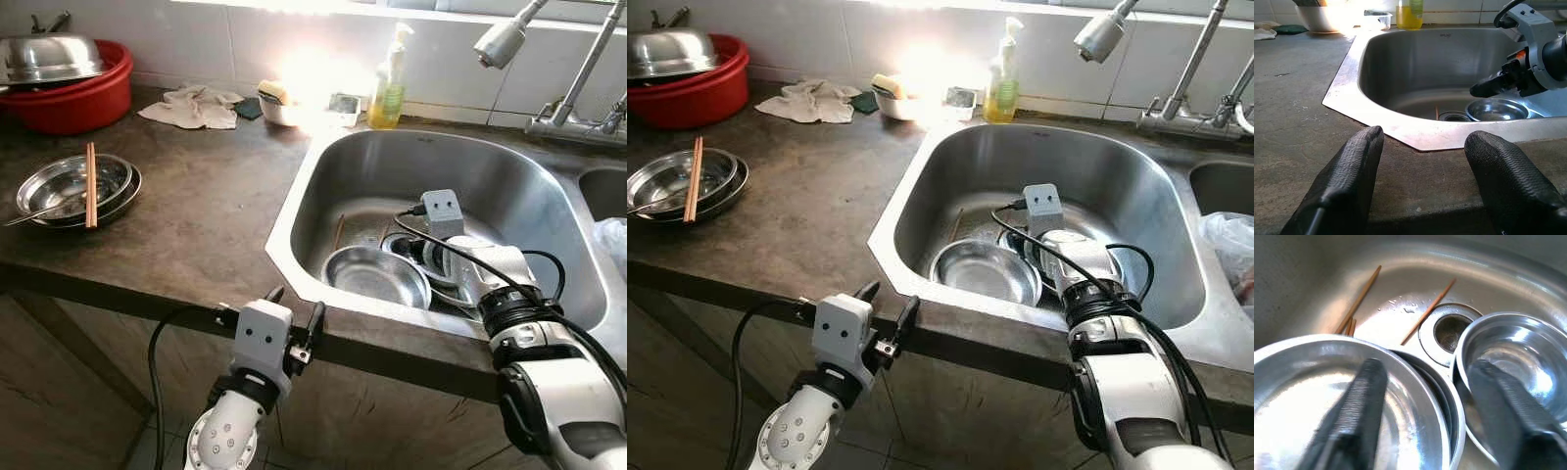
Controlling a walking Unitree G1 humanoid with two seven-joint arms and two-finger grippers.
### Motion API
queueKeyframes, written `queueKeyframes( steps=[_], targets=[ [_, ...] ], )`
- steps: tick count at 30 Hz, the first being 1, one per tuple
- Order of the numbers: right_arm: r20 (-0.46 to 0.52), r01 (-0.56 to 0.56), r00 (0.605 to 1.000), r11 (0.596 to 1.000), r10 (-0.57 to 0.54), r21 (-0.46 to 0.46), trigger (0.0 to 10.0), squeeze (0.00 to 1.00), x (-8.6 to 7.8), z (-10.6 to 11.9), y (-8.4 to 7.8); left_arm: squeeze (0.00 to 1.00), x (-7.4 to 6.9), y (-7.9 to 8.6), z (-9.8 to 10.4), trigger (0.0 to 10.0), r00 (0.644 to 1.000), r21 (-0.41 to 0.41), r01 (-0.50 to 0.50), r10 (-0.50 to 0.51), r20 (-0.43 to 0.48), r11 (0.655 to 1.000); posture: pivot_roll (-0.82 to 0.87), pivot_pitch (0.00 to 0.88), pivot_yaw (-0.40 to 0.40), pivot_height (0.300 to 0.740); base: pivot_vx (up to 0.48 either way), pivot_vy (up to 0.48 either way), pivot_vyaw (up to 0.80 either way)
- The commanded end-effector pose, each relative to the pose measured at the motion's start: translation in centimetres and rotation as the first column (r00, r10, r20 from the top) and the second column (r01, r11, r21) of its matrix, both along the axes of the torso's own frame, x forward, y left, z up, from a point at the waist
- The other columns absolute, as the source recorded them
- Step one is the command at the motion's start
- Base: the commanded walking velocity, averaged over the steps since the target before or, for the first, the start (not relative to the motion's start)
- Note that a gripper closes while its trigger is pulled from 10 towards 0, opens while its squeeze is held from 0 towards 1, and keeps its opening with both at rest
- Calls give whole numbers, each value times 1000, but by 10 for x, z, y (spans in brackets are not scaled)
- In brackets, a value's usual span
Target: Kitchen organization
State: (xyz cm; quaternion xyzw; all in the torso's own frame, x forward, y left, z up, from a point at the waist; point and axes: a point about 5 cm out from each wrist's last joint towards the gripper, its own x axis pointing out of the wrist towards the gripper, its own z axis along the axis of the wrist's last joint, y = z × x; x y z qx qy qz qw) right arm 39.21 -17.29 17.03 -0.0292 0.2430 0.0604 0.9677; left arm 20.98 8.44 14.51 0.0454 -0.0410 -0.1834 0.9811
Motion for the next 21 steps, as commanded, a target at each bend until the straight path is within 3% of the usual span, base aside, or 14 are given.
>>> queueKeyframes(
  steps=[1,5,6,7,10,11,13,16,21],
  targets=[
    [41,20,999,1000,-21,20,10000,1000,-1,4,-1,0,-2,-3,-19,10000,996,33,21,-18,-93,999,159,110,-63,740,0,0,0],
    [89,47,995,999,-49,22,10000,941,-1,10,-3,0,0,-2,-19,10000,995,36,21,-18,-93,999,158,99,-60,740,0,0,0],
    [99,48,994,998,-51,33,10000,737,-1,12,-2,0,0,-2,-20,10000,996,35,22,-18,-93,999,156,96,-58,740,0,0,0],
    [113,44,993,999,-47,32,10000,0,-1,14,-2,0,1,-2,-20,10000,996,36,22,-19,-92,999,154,96,-57,740,0,0,0],
    [170,49,984,999,-49,3,10000,0,-3,22,-1,0,3,-2,-20,10000,996,38,23,-19,-91,999,151,92,-52,740,0,0,0],
    [237,74,969,997,-74,11,10000,0,-6,32,1,0,5,-2,-20,10000,996,40,22,-18,-87,999,150,89,-55,740,0,0,0],
    [248,86,965,996,-88,19,10000,0,-7,34,1,0,6,-2,-20,10000,996,39,21,-18,-85,999,150,87,-56,740,0,0,0],
    [321,106,943,993,-86,-44,10000,0,-15,42,5,0,8,-2,-20,10000,997,39,15,-12,-77,999,145,80,-52,740,0,0,0],
    [459,142,877,989,-145,41,10000,0,-34,57,6,0,12,-1,-21,10000,998,39,12,-9,-70,999,138,70,-48,740,0,0,0]
  ],
)
